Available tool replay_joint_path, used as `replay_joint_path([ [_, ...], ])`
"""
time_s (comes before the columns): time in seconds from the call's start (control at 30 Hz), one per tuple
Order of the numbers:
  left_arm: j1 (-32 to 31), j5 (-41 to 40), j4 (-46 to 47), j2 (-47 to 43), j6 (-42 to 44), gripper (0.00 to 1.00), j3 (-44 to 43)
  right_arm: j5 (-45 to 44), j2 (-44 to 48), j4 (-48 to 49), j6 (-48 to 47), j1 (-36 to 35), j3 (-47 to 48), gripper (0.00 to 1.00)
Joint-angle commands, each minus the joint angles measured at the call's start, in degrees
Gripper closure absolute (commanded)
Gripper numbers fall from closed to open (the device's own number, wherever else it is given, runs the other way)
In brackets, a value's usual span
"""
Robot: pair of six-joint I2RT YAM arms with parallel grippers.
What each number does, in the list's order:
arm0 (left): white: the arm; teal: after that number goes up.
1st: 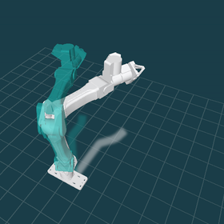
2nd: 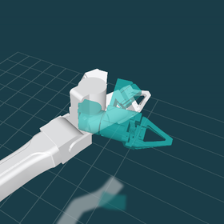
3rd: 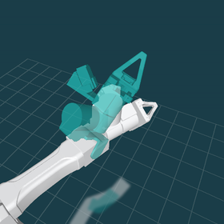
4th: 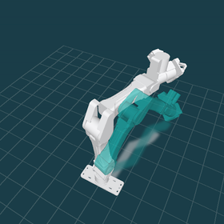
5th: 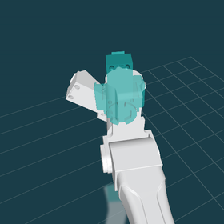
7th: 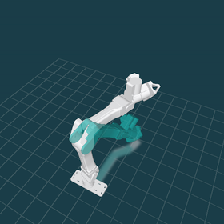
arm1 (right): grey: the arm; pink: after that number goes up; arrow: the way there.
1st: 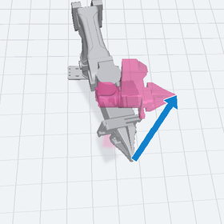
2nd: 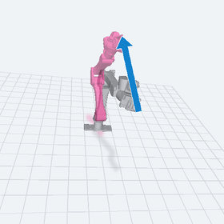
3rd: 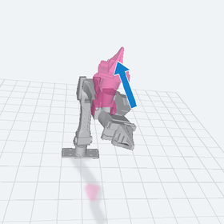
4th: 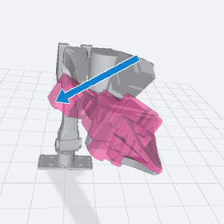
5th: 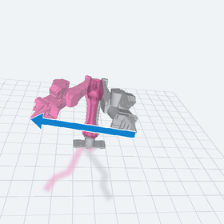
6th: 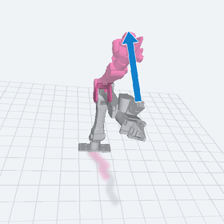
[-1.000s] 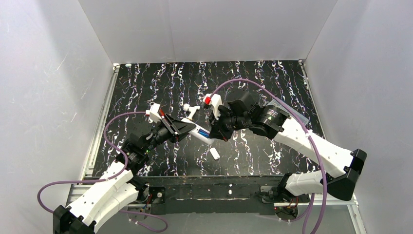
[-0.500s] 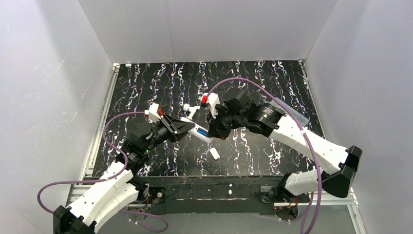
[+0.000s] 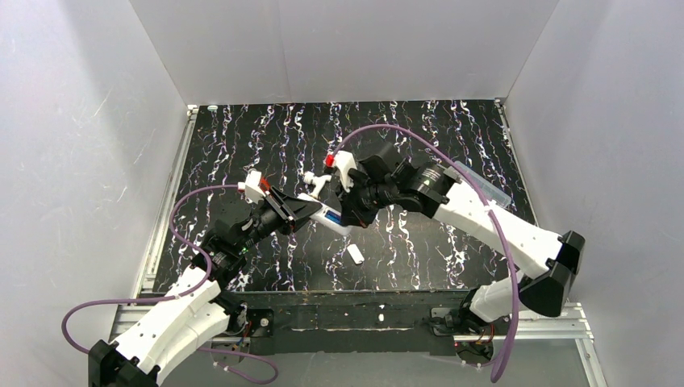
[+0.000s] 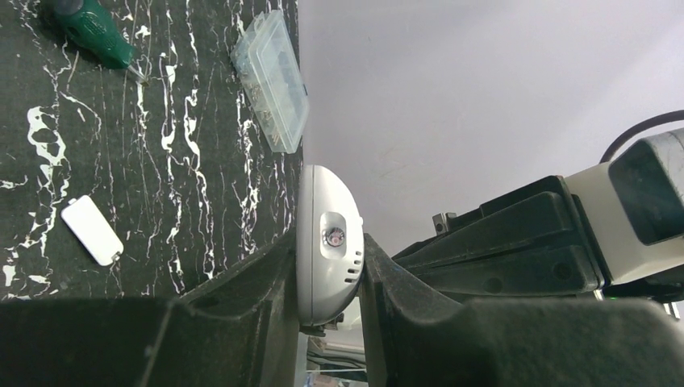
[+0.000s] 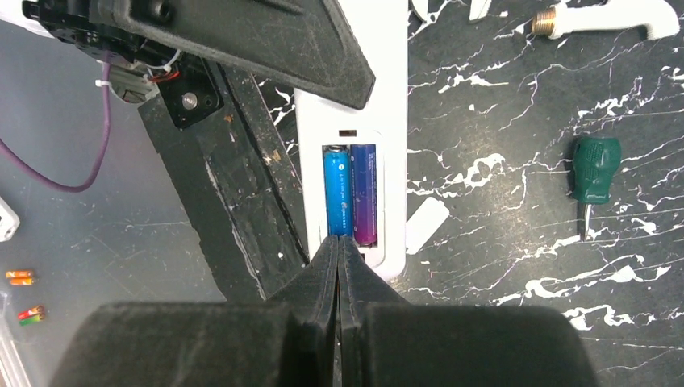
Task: Load the batteries into the remote control
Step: Load the battery into the remote control, then pick up the battery cover at the center of the board.
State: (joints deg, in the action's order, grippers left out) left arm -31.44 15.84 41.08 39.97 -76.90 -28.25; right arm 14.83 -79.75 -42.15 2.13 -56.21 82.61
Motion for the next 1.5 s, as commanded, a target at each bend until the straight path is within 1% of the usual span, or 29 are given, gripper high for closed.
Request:
replay_joint_path([
  [0.0, -0.5, 4.7, 6.0, -0.9, -0.9, 1.0, -3.4, 0.6, -5.1, -2.6, -1.1, 0.2, 6.1, 0.97],
  [0.1, -0.5, 4.6, 5.6, -1.0, -0.7, 1.0, -3.4, 1.0, -7.8, -5.9, -1.7, 0.2, 8.8, 0.97],
  [0.2, -0.5, 4.6, 5.3, -1.0, -0.5, 1.0, -3.3, 0.7, -8.5, -6.8, -2.0, 0.2, 9.5, 0.97],
  [0.33, -0.5, 5.1, 3.2, -1.3, 1.5, 1.0, -3.4, 0.7, -4.7, -2.0, -1.2, 0.2, 7.9, 0.97],
  [0.4, -0.5, 5.4, -0.3, -1.9, 4.0, 1.0, -3.9, 0.4, -1.9, 1.2, -0.6, 0.2, 6.7, 0.97],
  [0.47, -0.4, 5.5, -4.4, -3.1, 6.6, 1.0, -4.2, -0.8, 0.9, 4.2, 0.0, 0.2, 5.3, 0.94],
  [0.57, -0.5, 4.6, -10.9, -5.4, 9.9, 1.0, -4.3, -7.6, 6.2, 10.6, 1.7, 0.3, 0.5, 0.87],
  [0.63, -0.4, 4.3, -14.0, -6.8, 11.5, 1.0, -4.3, -12.4, 9.1, 14.1, 3.2, 1.1, -3.3, 0.76],
  [0.7, -0.4, 3.9, -16.2, -8.0, 12.4, 1.0, -4.3, -15.8, 10.6, 15.0, 5.3, 3.2, -5.8, 0.7],
  [0.83, -0.4, 3.6, -18.3, -9.3, 13.2, 1.0, -4.3, -18.0, 10.2, 13.0, 8.7, 7.8, -11.6, 0.57],
  [0.9, -0.4, 3.6, -18.8, -9.6, 13.5, 1.0, -4.3, -17.9, 9.3, 12.7, 10.1, 8.5, -14.7, 0.5],
  [1.03, -0.4, 3.8, -19.9, -9.5, 13.9, 1.0, -4.5, -17.2, 7.4, 13.8, 13.4, 8.6, -20.1, 0.39],
  [1.13, -0.4, 3.9, -20.8, -9.1, 14.3, 1.0, -4.7, -12.3, 5.3, 15.9, 14.3, 8.6, -23.1, 0.32],
  [1.37, -0.4, 4.4, -22.5, -8.4, 15.3, 1.0, -5.9, -8.2, -1.4, 17.9, 18.7, 8.1, -25.3, 0.25],
  [1.47, -0.4, 4.3, -22.8, -8.2, 15.5, 1.0, -6.0, -9.5, -4.3, 18.0, 20.1, 6.1, -25.2, 0.24],
])
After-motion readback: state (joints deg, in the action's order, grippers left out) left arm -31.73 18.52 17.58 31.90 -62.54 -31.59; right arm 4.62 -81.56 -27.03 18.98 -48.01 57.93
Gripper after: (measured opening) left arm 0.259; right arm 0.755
